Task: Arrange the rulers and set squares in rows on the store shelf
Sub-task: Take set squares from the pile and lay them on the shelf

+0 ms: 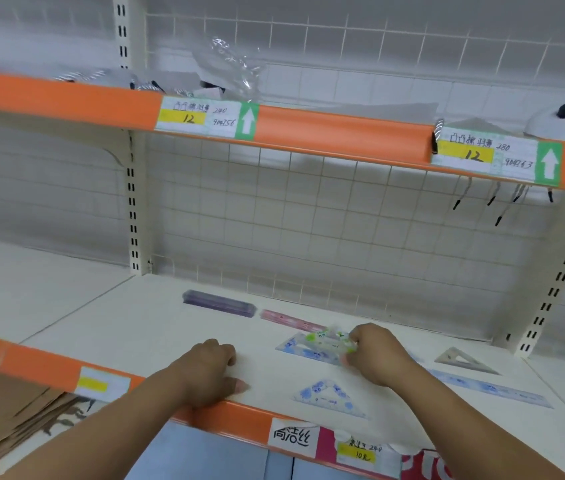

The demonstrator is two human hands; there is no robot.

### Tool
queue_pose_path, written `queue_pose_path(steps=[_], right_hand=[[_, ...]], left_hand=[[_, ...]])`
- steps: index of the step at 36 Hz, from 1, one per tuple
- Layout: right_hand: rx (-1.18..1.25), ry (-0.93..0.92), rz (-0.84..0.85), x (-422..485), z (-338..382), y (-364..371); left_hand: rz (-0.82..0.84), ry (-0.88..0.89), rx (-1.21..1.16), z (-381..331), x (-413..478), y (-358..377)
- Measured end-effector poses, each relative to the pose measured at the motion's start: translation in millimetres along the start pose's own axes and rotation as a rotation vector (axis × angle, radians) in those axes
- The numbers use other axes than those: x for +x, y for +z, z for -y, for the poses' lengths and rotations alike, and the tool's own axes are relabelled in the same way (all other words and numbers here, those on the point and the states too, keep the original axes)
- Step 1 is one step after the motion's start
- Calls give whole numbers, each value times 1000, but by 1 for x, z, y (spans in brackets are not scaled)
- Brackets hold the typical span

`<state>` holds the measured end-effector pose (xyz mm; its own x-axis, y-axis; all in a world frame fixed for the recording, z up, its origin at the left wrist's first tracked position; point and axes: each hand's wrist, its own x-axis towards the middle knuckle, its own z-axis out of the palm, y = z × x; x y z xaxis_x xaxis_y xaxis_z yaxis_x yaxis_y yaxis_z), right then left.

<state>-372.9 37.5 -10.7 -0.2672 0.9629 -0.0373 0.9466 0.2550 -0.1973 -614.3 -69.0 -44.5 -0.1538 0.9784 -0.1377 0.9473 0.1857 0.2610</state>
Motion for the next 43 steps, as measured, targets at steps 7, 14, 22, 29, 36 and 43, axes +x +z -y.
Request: queue_pose_path(steps=[7,14,22,29,36,43], right_hand=[[28,-109,0,18,53,11],[57,-204,-73,34,100,24],[54,-266,-100,42,136,38],[0,-270,-110,58,149,53],[-43,-253,-126,66,155,68],[-3,-250,-35,71,158,73]], left_hand=[[-13,-87,5,34,-10,-9],[-26,-127,-23,58,-13,-16],[-20,-131,-36,68,-11,-16],[-6,-120,-46,72,-9,-16],[-1,-114,-41,75,-11,-15],[8,-114,-37,73,-14,-16]])
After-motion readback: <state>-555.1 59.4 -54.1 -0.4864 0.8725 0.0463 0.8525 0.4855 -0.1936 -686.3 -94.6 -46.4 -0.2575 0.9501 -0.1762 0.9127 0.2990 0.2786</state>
